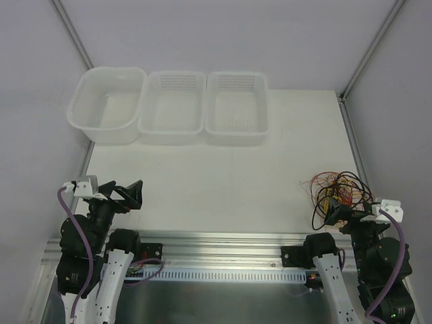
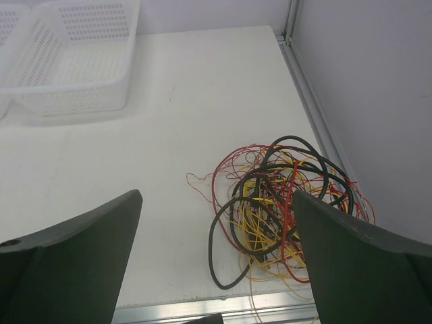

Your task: Untangle the cables

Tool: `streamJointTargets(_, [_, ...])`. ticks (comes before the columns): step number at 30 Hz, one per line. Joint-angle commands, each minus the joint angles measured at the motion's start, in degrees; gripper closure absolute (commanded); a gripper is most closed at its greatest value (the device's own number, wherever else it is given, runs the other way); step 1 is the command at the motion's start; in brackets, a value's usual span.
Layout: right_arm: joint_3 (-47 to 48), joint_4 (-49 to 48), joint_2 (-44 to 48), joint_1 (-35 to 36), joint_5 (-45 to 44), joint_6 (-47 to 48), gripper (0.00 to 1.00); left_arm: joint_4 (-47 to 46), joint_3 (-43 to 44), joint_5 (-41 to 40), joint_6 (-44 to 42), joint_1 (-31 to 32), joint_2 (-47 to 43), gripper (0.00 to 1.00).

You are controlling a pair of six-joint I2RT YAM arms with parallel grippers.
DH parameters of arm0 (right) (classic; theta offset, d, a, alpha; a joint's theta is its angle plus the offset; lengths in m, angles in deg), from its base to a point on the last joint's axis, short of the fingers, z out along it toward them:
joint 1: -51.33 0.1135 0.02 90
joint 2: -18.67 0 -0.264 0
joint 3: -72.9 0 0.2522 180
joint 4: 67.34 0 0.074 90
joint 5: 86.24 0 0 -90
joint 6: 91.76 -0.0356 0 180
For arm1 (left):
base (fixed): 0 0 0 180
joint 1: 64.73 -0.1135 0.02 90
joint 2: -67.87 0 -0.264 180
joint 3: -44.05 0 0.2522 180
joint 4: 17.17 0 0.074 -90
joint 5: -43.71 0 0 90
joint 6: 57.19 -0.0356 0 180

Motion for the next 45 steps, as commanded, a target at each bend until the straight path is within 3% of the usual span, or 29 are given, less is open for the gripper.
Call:
streamJointTargets(1, [0.4,-0.8,10.3,-0.3,1.0,-0.5,0.0,-0.4,-0.2,-0.7,0.8,-0.2,-9.5,0.01])
streamJointTargets(9, [1.9,2.5,5.1,-0.4,6.4,0.5,0.0,-0.3,-1.2,-1.4,2.5,-0.2,-9.5,0.01])
streamJointTargets(13, [3.9,4.6,-2.7,-0.1,10.0,1.4,0.0,-0.6,-2.0,-1.4,4.0,-0.2,-9.3,0.01])
streamJointTargets(20, [8.7,7.6,-13.0,-0.2,-1.4,-7.0,0.0,-0.8,-3.7,0.2,6.5,-0.2,-6.1,0.01])
streamJointTargets(24, [10.8,14.0,-21.3,-0.1,-9.3,-19.6,0.0,-1.7,-5.7,2.9,7.5,-0.2,-3.3,0.01])
streamJointTargets(29, [6.3,16.6,-29.3,-0.1,-18.0,-29.3,0.0,-2.9,-6.3,5.3,7.3,-0.1,2.1,0.01])
streamJointTargets(33, [1.3,13.0,-34.3,-0.2,-20.9,-35.4,0.0,-3.2,-6.6,7.8,6.8,-0.1,5.4,0.01])
streamJointTargets(38, [-3.8,7.8,-42.5,-5.3,-22.2,-39.7,0.0,-3.7,-7.0,8.0,6.6,-0.1,5.7,0.01])
streamJointTargets(42, [-8.5,-0.2,-48.2,-16.8,-9.1,-40.9,0.0,-3.8,-7.2,8.1,6.4,-0.1,5.3,0.01])
streamJointTargets(45, [-10.7,-5.7,-52.6,-23.1,-7.3,-41.2,0.0,-3.9,-7.1,8.3,6.3,-0.1,5.3,0.01])
